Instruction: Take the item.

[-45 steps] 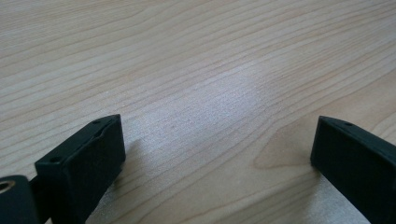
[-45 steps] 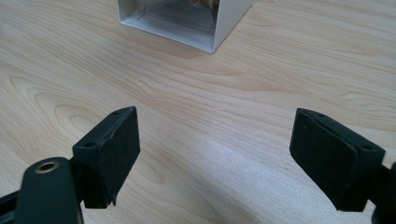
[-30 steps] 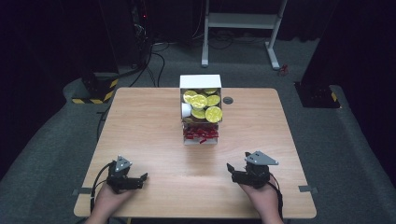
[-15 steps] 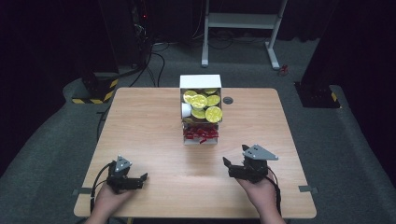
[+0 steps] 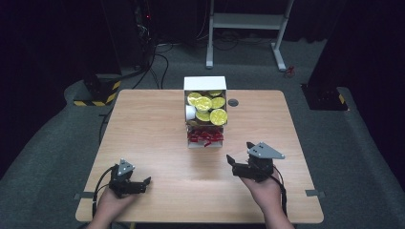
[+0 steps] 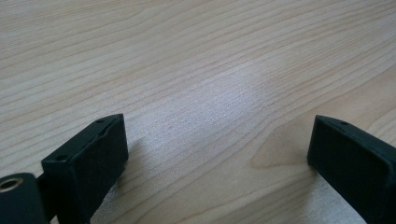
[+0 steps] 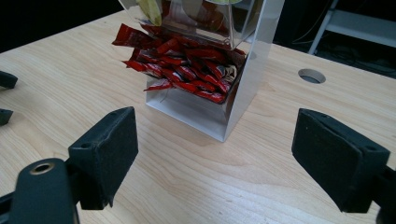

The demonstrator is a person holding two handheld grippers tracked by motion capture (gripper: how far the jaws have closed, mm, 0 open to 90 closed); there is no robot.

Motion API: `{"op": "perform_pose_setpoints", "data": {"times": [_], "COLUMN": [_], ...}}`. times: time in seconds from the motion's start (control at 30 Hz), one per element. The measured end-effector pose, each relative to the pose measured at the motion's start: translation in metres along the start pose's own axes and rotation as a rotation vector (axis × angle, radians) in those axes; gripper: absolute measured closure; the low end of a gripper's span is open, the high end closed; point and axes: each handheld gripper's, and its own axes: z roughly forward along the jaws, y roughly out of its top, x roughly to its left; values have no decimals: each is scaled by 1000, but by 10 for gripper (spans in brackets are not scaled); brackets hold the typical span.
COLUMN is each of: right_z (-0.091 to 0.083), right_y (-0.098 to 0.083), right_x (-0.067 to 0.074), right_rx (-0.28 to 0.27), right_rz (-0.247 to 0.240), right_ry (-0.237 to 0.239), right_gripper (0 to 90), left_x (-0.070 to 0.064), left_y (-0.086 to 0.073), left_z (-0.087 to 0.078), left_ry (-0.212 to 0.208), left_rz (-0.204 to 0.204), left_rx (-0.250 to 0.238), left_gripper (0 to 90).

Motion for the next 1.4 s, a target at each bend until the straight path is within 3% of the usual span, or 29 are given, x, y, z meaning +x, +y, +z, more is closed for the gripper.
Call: {"op": "perform_pose_setpoints", "data": {"times": [0.6,0.9,1.4], "right_z": [-3,-6,-3], "right_y": [15,36,62], "right_x": [-1,1,3], "right_rx": [-29,-72,-96], "right_rz": [13,1,-3], "right_ry": [-12,-11,2], "right_gripper": [139,136,135], "left_x": [0,0,0], "left_y": [-1,-1,-1], "left_z": [-1,-1,-1], "left_ry": [-2,-7,-4], "left_rz": [6,8,11], "left_rx": [-1,1,0], "left_gripper": [64,64,64]}}
